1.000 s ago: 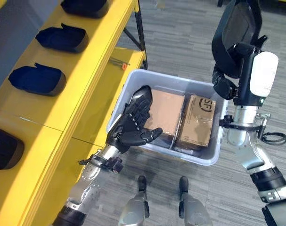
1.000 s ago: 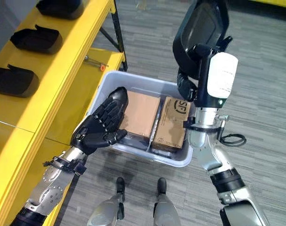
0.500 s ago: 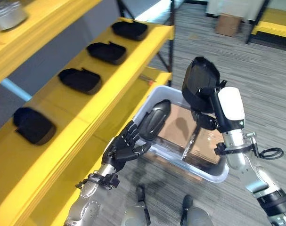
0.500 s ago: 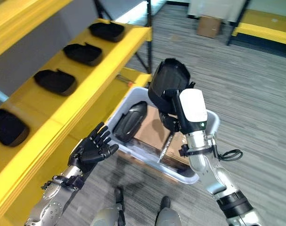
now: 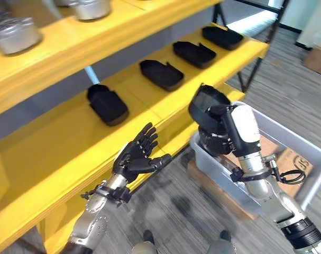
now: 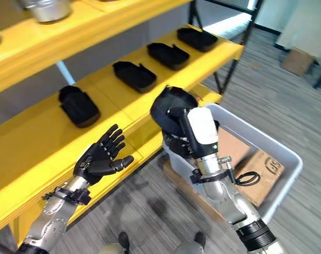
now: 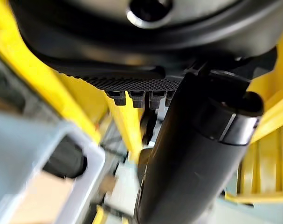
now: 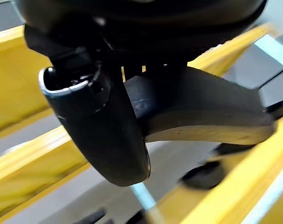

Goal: Move parts from the plastic box to the shelf.

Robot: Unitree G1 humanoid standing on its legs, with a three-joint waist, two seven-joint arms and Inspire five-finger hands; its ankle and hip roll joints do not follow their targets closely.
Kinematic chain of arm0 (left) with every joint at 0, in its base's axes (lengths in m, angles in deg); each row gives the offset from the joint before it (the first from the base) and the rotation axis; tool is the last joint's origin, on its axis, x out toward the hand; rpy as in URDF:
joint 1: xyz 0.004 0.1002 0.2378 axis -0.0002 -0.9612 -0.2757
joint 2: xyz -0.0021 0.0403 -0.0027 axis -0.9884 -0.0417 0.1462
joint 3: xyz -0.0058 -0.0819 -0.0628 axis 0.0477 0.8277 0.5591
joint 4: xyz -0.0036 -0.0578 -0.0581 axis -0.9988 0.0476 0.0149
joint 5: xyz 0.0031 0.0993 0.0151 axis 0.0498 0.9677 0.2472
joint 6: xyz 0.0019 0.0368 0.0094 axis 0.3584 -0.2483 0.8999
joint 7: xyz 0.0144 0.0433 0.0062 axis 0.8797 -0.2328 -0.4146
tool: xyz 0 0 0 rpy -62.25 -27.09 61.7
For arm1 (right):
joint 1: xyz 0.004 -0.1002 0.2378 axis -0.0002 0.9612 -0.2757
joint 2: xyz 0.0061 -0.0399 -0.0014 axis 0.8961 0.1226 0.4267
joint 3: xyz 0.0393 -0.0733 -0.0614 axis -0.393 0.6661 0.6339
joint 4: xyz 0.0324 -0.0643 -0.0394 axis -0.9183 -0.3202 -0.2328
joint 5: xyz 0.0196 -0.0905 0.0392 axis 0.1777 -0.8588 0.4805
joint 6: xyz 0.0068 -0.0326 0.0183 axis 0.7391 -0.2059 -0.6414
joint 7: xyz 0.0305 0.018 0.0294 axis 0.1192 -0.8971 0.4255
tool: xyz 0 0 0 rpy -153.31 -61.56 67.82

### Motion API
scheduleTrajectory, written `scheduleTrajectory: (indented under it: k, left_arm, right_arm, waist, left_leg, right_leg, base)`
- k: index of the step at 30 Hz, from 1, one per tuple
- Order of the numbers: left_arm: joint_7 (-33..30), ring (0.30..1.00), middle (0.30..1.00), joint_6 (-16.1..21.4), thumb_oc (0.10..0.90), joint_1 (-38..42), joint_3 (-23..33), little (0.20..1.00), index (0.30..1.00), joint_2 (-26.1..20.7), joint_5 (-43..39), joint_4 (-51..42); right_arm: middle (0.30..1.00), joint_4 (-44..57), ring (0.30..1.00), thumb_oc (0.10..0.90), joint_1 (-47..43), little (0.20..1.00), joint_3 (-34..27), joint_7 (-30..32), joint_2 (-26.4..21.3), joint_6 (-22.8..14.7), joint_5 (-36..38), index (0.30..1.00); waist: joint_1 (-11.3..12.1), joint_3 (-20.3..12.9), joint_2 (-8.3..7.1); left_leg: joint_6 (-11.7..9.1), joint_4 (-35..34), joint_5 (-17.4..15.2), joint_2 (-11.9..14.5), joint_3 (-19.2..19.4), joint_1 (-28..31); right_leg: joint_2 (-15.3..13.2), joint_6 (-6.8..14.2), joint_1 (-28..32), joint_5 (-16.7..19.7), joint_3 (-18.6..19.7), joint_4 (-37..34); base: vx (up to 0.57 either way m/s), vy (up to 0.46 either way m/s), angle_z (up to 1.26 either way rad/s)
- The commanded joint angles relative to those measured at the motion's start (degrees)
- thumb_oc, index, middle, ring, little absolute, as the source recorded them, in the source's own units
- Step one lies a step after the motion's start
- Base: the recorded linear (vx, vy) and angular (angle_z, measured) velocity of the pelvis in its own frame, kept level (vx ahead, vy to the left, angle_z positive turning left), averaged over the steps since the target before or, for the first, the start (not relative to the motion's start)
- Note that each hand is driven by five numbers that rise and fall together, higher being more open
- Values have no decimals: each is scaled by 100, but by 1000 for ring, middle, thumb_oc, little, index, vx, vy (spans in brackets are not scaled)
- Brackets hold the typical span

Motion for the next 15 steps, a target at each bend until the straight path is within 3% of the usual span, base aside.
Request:
scheduleTrajectory:
  k: [1, 5, 6, 8, 9, 10, 12, 13, 14, 15]
  left_arm:
    - [-32, 1000, 1000, 636, 900, 140, 361, 1000, 1000, 192, 116, -663]
    - [-223, 1000, 1000, 708, 900, 4, 632, 1000, 1000, 152, 176, -808]
    - [-245, 1000, 1000, 745, 900, -36, 723, 1000, 1000, 140, 218, -840]
    - [-219, 1000, 1000, 626, 900, 71, 751, 1000, 1000, 128, 279, -900]
    - [-175, 1000, 1000, 488, 900, 160, 715, 1000, 1000, 119, 343, -878]
    - [-61, 1000, 1000, 403, 900, 249, 647, 1000, 1000, 124, 324, -832]
    - [207, 1000, 1000, 311, 900, 410, 399, 1000, 1000, 121, 321, -738]
    - [268, 1000, 1000, 289, 900, 490, 285, 1000, 1000, 105, 313, -684]
    - [289, 1000, 1000, 275, 900, 500, 264, 1000, 1000, 102, 307, -686]
    - [284, 1000, 1000, 246, 900, 506, 221, 1000, 1000, 93, 286, -703]
  right_arm:
    - [300, 935, 300, 400, -682, 300, -218, 387, -192, -573, -191, 300]
    - [300, 1030, 300, 400, -900, 300, -87, 180, -95, -738, -181, 300]
    - [300, 1040, 300, 400, -1023, 300, -16, 102, -25, -750, -162, 300]
    - [300, 1069, 300, 400, -1161, 300, 35, 125, 78, -722, -288, 300]
    - [300, 1085, 300, 400, -1176, 300, 41, 133, 127, -623, -363, 300]
    - [300, 1070, 300, 400, -1161, 300, 31, 182, 139, -565, -403, 300]
    - [300, 1150, 300, 400, -979, 300, 13, 256, 166, -502, -670, 300]
    - [300, 1171, 300, 400, -947, 300, 33, 232, 170, -518, -750, 300]
    - [300, 1188, 300, 400, -939, 300, 34, 221, 151, -489, -738, 300]
    - [300, 1257, 300, 400, -911, 300, 31, 168, 87, -540, -697, 300]
  waist:
    - [-183, -535, 98]
    - [87, -504, -15]
    - [217, -477, -48]
    - [357, -410, -102]
    - [374, -370, -152]
    - [369, -380, -163]
    - [223, -431, -116]
    - [140, -466, -110]
    - [125, -488, -115]
    - [83, -539, -125]
  left_leg:
    - [284, -207, -222, 156, 435, 379]
    - [401, 18, -462, -23, 532, 311]
    - [431, 104, -682, -120, 469, 344]
    - [530, 304, -852, -274, 383, 189]
    - [641, 419, -833, -393, 308, 3]
    - [705, 473, -856, -473, 123, -90]
    - [829, 295, -775, -590, -459, -172]
    - [886, 149, -701, -627, -730, -181]
    - [892, 106, -672, -636, -782, -187]
    - [902, -11, -600, -656, -913, -177]
  right_leg:
    - [695, -443, 55, -326, -242, -6]
    - [462, -236, 106, 83, -519, -314]
    - [379, -99, 117, 241, -560, -423]
    - [227, -42, 27, 412, -597, -411]
    - [176, -117, -59, 454, -503, -351]
    - [171, -136, -82, 447, -294, -300]
    - [347, -209, -326, 373, 661, 27]
    - [604, -247, -453, 209, 1075, 229]
    - [712, -255, -471, 128, 1153, 272]
    - [997, -281, -486, -91, 1306, 384]
  base:
    - [-37, 207, 1]
    - [-57, 204, 2]
    - [-47, 239, 0]
    - [-128, 257, 2]
    - [-163, 237, 20]
    - [-89, 180, 64]
    - [20, 154, 119]
    - [21, 95, 162]
    - [34, 77, 184]
    - [59, 66, 178]
